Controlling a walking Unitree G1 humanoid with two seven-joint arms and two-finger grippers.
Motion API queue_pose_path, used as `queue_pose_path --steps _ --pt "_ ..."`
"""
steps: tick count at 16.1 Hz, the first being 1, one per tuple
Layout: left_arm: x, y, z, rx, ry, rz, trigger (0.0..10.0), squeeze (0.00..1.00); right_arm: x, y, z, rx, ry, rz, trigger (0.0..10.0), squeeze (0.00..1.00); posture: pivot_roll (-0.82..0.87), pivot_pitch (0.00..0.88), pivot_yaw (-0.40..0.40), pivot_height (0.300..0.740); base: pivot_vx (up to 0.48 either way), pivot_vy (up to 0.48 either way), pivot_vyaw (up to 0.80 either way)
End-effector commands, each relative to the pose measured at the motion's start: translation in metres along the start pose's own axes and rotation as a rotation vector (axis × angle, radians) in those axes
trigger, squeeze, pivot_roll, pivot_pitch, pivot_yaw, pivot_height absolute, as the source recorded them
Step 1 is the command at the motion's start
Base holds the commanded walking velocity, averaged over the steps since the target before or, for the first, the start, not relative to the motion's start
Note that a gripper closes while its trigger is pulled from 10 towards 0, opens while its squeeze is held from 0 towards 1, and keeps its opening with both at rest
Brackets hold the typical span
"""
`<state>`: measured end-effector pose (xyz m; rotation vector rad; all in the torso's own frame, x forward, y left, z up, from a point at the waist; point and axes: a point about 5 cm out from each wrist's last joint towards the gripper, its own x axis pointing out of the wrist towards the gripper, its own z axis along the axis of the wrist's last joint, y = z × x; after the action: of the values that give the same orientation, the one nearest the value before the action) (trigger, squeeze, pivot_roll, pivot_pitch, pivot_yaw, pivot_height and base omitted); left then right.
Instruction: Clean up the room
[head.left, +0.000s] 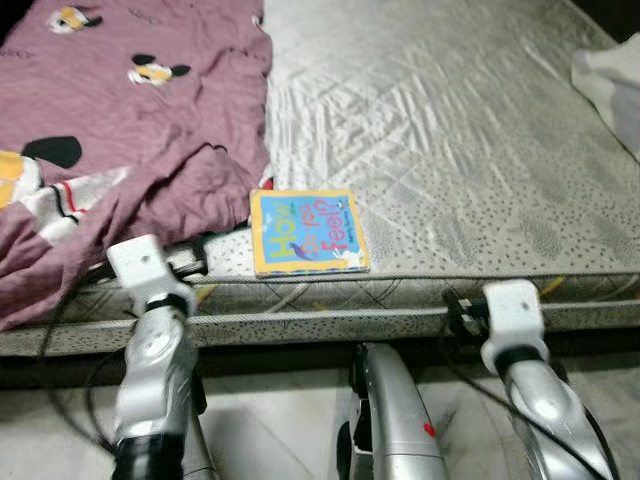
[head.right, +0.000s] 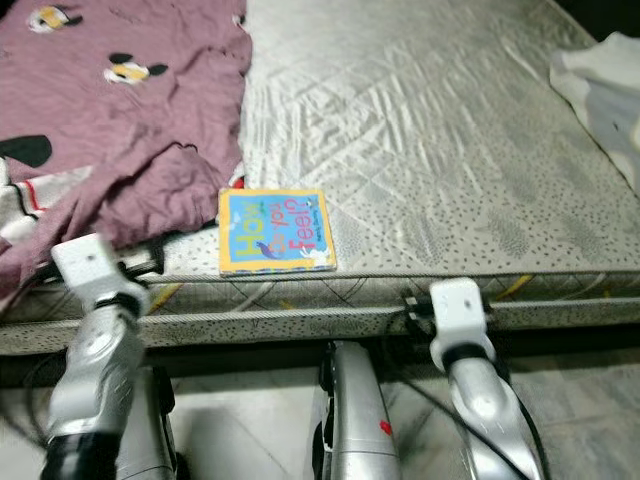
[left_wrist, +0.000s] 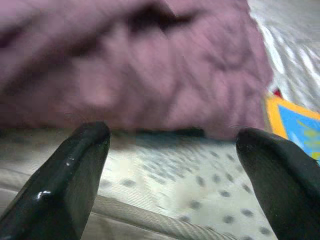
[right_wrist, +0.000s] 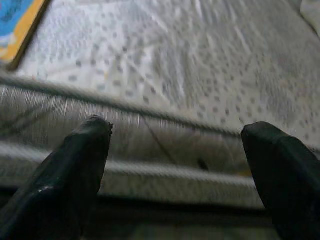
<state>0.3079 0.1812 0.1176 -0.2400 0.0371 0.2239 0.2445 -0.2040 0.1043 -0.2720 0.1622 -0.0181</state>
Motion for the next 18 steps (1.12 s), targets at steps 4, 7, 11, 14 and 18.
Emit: queue_pose_path --steps 4,7,11,14,18 --pt "0.007 -0.015 -0.021 -0.019 0.092 -0.078 10.0 0.00 -0.022 -0.007 0.009 -0.008 0.003 0.020 10.0 0.00 -0.26 0.282 -0.107 0.504 0.000 0.000 0.00" --pt "0.020 -0.024 -0.034 -0.033 0.181 -0.150 10.0 0.00 -0.040 0.003 0.024 -0.030 -0.035 0.212 10.0 0.00 -0.31 0.295 -0.112 0.504 0.000 0.000 0.00" --pt "0.023 -0.040 -0.037 -0.095 0.221 -0.258 10.0 0.00 -0.043 0.002 0.029 -0.080 -0.049 0.241 10.0 0.00 -0.32 0.291 -0.119 0.504 0.000 0.000 0.00" --pt "0.024 -0.050 -0.038 -0.125 0.234 -0.359 10.0 0.00 -0.042 0.006 0.032 -0.091 -0.054 0.264 10.0 0.00 -0.31 0.284 -0.119 0.504 0.000 0.000 0.00" --pt "0.022 -0.052 -0.048 -0.110 0.337 -0.520 10.0 0.00 -0.037 0.009 0.036 -0.100 -0.075 0.271 10.0 0.00 -0.31 0.269 -0.114 0.504 0.000 0.000 0.00"
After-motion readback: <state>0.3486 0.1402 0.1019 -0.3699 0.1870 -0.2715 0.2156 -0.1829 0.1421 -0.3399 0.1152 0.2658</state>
